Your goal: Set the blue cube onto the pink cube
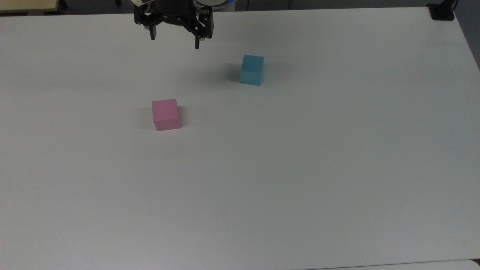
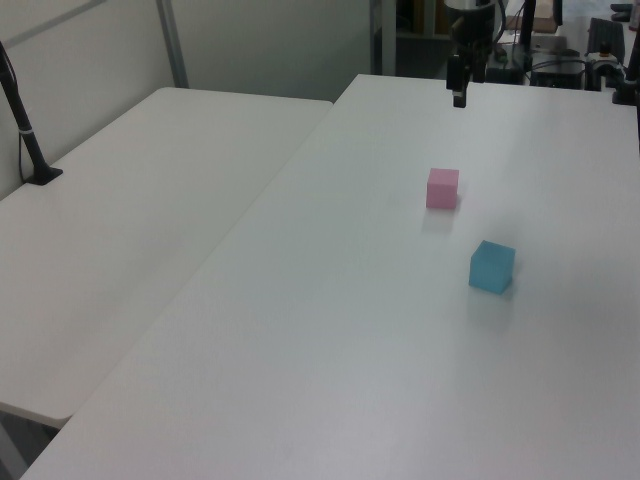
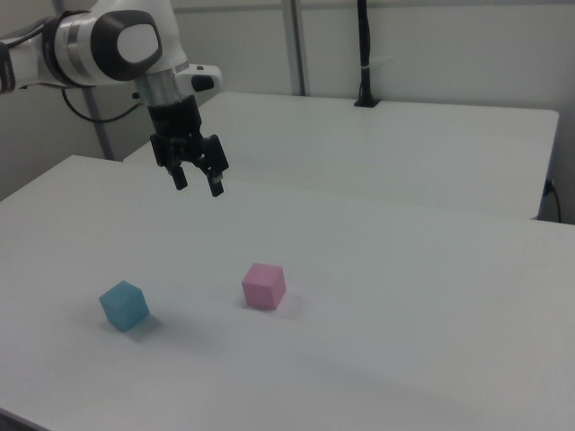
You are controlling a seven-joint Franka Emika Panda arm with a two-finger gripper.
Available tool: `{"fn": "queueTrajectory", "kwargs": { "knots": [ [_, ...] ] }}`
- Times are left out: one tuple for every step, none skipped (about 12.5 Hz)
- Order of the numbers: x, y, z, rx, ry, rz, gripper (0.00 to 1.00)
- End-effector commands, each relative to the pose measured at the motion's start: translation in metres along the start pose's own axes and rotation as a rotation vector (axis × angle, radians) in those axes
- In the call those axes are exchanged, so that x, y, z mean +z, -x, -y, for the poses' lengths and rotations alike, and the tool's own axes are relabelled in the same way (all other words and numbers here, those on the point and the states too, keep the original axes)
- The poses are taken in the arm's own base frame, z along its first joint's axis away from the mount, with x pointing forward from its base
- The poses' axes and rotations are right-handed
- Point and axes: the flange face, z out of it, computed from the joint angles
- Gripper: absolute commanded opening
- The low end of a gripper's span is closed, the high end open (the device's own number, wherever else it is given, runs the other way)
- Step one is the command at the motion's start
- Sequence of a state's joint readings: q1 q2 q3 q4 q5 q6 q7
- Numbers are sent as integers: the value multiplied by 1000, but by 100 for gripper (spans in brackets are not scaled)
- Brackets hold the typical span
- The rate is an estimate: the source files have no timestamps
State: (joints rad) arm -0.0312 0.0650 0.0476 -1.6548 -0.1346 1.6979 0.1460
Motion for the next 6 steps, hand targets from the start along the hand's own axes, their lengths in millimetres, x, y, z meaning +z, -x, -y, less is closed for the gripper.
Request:
{"fn": "queueTrajectory", "kwargs": {
  "knots": [
    [-1, 4, 5, -25, -15, 22, 100],
    [-2, 4, 5, -24, -15, 20, 100],
    [-2, 4, 5, -24, -15, 24, 100],
    [-2, 4, 4, -22, -15, 24, 100],
    [-3, 4, 5, -23, -15, 23, 100],
    [-2, 4, 5, -24, -15, 24, 100]
  ]
}}
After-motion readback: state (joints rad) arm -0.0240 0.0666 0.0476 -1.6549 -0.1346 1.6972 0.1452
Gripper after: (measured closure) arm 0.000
